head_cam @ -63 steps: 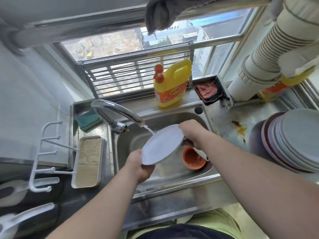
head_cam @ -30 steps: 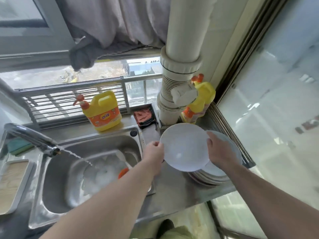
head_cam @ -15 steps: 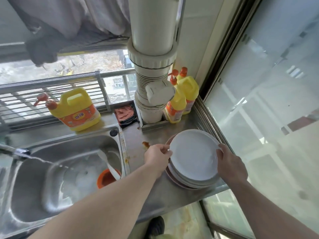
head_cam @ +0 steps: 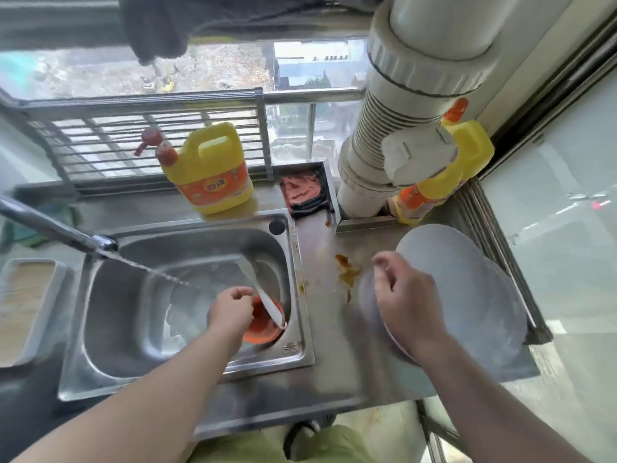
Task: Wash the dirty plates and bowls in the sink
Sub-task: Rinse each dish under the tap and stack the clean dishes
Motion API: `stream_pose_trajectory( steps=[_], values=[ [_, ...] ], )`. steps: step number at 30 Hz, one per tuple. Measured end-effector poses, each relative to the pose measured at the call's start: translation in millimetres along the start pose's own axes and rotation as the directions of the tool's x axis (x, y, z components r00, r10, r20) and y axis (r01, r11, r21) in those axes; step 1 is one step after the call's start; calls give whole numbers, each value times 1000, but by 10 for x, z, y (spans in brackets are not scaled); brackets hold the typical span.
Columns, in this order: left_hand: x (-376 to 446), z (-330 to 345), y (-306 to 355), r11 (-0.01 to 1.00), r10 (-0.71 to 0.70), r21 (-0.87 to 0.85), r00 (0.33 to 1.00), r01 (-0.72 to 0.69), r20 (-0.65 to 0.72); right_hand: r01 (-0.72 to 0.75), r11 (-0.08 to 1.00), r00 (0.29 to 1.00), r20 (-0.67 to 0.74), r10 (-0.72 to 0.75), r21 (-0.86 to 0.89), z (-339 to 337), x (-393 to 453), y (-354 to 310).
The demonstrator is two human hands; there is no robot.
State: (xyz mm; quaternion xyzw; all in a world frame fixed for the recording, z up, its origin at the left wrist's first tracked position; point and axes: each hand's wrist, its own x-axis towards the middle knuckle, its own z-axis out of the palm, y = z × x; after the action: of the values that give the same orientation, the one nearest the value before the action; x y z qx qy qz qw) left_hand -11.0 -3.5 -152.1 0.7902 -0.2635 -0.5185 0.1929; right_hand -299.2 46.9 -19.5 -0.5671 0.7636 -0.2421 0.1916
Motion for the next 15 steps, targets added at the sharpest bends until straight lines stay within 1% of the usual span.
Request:
stream_pose_trajectory(
  steps=[1,2,3,5,7,9,10,11,13,15],
  values=[
    [87,-62,-56,999,-25,32,1000,25,-15,47,999,994,101,-49,26,214,16,-209],
    [170,-114,-106,997,-45,68,999,46,-12,83,996,973,214,-89,35,467,40,-378],
    [250,-156,-160,993,-61,105,998,61,-4,108,994,937,331,-110,25,752,68,-518],
    [437,-228,-296,978,-96,188,994,85,51,128,991,840,536,-84,-46,1361,125,-722],
    [600,-264,-419,967,-137,228,987,114,86,151,977,754,657,-15,-151,1900,166,-840],
    [686,-249,-474,958,-177,250,974,138,142,183,948,703,708,59,-260,2280,207,-884],
    [745,-231,-504,950,-178,284,971,128,159,164,937,692,713,112,-307,2414,236,-880],
    [777,-213,-502,935,-151,345,975,86,165,134,928,691,704,163,-347,2513,275,-869],
    [852,-176,-551,872,-74,489,981,-23,178,95,902,678,691,251,-420,2651,328,-852],
    [898,-146,-575,806,8,579,980,-126,201,85,879,662,686,302,-469,2764,358,-835]
  ],
)
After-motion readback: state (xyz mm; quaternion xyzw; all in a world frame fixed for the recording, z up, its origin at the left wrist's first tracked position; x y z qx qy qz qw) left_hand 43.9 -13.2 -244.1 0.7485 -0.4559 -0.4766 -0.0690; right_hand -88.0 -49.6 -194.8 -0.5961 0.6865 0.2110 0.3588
